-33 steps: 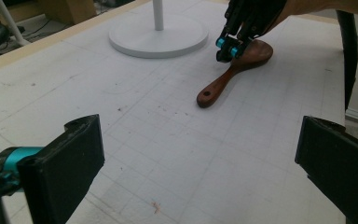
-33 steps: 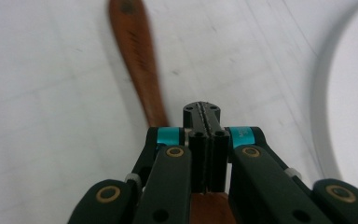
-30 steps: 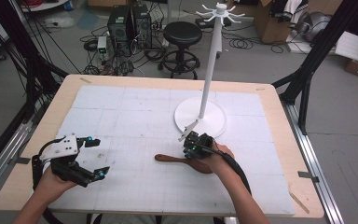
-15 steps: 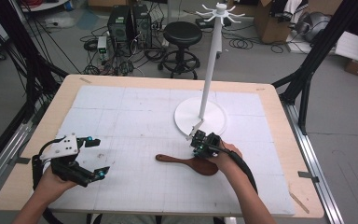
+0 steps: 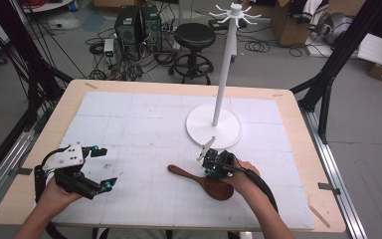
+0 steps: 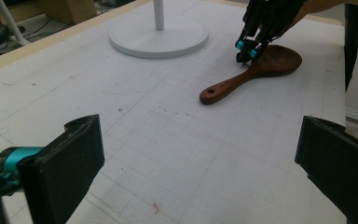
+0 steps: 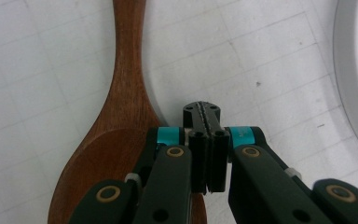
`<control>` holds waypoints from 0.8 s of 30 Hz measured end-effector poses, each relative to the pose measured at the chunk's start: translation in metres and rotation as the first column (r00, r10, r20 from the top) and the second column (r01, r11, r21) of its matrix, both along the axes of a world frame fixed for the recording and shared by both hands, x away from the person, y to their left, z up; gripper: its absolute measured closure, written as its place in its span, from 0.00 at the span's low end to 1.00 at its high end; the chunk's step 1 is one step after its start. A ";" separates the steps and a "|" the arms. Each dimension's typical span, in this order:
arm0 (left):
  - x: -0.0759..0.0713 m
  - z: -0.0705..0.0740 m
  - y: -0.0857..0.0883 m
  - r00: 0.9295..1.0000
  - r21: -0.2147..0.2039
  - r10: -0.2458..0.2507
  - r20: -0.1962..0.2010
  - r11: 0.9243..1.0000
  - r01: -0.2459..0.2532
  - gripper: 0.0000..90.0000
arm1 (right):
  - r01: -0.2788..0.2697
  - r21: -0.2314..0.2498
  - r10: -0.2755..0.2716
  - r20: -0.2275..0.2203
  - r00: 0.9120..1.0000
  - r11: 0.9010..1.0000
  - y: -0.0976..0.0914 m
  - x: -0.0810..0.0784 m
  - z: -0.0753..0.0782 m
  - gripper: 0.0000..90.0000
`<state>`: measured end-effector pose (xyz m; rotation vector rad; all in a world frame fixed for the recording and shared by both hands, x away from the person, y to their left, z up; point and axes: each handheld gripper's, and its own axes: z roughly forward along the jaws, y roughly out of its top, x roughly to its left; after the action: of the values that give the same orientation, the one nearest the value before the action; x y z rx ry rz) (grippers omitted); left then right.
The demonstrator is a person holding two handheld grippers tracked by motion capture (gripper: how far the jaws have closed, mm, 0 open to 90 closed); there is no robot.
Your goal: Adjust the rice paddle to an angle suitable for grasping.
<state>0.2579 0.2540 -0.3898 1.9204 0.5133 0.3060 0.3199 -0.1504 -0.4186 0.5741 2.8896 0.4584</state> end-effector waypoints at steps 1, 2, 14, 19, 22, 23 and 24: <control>0.000 0.000 0.000 1.000 0.000 -0.001 0.000 1.000 0.001 0.02 | 0.005 0.011 -0.005 -0.003 1.000 1.000 -0.001 -0.001 0.001 1.00; 0.000 0.000 0.000 1.000 -0.002 -0.001 0.001 1.000 0.001 0.02 | 0.005 0.011 -0.005 -0.003 1.000 1.000 -0.001 -0.001 0.001 1.00; 0.000 0.000 0.001 1.000 -0.004 0.001 0.001 1.000 -0.001 0.02 | 0.030 0.234 -0.032 0.004 0.999 0.972 -0.024 -0.012 0.025 0.76; 0.000 0.001 0.002 1.000 -0.007 -0.002 0.002 1.000 0.002 0.02 | 0.026 0.309 -0.024 -0.010 1.000 0.951 -0.030 -0.017 0.032 0.57; 0.000 0.001 0.002 1.000 -0.010 -0.003 0.002 1.000 0.004 0.02 | 0.024 0.338 -0.021 -0.013 1.000 0.941 -0.033 -0.019 0.033 0.50; 0.000 0.001 0.002 1.000 -0.010 -0.004 0.001 1.000 0.004 0.02 | 0.022 0.367 -0.019 -0.010 1.000 0.930 -0.035 -0.021 0.035 0.46; 0.000 0.001 0.002 1.000 -0.010 -0.004 0.001 1.000 0.004 0.02 | 0.022 0.367 -0.019 -0.010 1.000 0.930 -0.035 -0.021 0.035 0.46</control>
<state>0.2582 0.2555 -0.3893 1.9113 0.5096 0.3017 0.2990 -0.1853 -0.3840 0.6557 2.8130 1.0084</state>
